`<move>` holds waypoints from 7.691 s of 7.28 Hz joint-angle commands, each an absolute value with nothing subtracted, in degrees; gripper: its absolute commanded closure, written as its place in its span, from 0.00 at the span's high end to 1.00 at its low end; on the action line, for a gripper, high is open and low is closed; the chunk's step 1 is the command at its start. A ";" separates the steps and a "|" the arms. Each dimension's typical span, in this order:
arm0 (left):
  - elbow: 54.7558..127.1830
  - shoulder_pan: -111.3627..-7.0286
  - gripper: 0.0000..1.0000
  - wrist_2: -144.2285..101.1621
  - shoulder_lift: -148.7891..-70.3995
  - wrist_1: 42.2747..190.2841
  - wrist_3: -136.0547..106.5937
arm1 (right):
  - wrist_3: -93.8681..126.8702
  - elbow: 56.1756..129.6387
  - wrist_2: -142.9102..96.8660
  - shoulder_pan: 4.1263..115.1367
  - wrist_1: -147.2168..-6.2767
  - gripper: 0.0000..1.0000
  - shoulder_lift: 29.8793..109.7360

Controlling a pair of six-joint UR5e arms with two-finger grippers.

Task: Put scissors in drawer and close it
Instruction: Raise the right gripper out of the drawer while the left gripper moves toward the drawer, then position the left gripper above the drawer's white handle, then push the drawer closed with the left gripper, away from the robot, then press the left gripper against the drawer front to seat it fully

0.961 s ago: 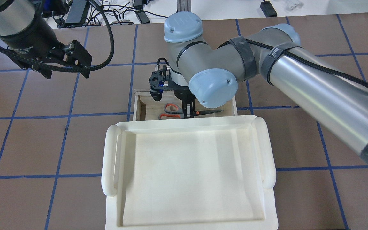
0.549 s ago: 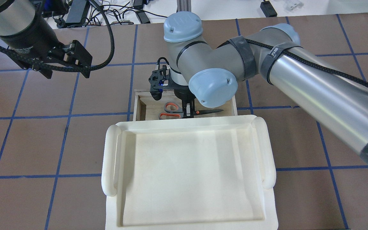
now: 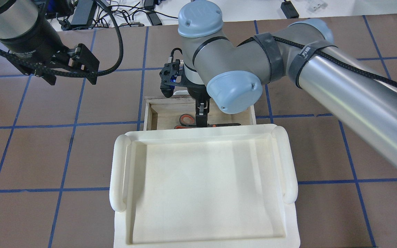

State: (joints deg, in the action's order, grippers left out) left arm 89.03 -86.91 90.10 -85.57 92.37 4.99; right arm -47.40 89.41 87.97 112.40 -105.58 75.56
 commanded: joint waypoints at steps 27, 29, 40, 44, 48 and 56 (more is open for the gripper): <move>72.25 -105.82 1.00 85.69 -124.81 83.23 -5.19 | -8.70 90.53 88.77 90.26 -100.46 1.00 87.89; 72.25 -105.82 1.00 85.61 -124.72 84.20 -5.19 | -8.70 90.53 88.77 90.18 -100.46 1.00 87.89; 75.31 -105.91 1.00 85.69 -120.51 91.23 -5.27 | -8.17 90.53 89.21 89.56 -100.64 1.00 87.89; 77.78 -105.73 1.00 85.69 -118.04 93.67 -5.27 | -7.91 90.53 89.12 89.65 -100.90 1.00 87.89; 78.83 -105.73 1.00 85.43 -117.25 95.54 -5.54 | -7.91 90.53 89.12 89.56 -100.90 1.00 87.89; 79.37 -104.94 1.00 84.90 -117.86 91.07 -5.54 | -8.00 90.53 89.12 89.65 -100.90 1.00 87.89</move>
State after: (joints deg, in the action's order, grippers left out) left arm 79.45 -104.94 85.10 -117.39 93.29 -5.45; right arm -8.00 90.53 89.12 89.60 -100.90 87.89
